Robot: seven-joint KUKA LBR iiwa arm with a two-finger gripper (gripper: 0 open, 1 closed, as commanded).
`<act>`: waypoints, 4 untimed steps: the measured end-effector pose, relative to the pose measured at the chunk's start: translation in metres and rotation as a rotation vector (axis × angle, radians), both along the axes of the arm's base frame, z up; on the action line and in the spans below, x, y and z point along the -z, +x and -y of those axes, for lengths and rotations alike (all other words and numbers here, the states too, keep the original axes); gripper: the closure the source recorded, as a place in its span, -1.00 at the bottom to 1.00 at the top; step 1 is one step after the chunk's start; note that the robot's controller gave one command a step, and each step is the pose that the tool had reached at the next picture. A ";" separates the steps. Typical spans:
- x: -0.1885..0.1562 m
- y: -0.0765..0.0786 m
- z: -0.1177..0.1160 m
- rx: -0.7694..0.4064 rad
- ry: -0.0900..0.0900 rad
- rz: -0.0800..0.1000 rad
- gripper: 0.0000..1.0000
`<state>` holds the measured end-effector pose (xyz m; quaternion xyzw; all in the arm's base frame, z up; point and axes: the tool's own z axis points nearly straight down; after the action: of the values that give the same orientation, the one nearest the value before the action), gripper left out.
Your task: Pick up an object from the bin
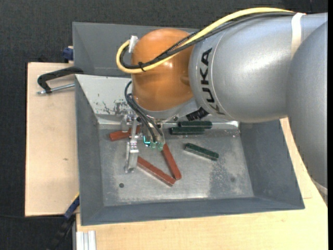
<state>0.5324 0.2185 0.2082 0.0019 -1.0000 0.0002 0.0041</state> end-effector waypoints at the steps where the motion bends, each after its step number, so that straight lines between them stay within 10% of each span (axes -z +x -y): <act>1: -0.005 0.002 0.001 0.003 0.002 0.008 -1.00; 4: 0.103 0.023 0.049 0.172 0.004 0.017 -1.00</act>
Offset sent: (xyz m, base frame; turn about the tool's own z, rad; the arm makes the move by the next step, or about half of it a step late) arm -0.0084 -0.0303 -0.1037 0.1541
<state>0.5551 0.1695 0.1050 -0.0840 -0.9965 -0.0021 -0.0043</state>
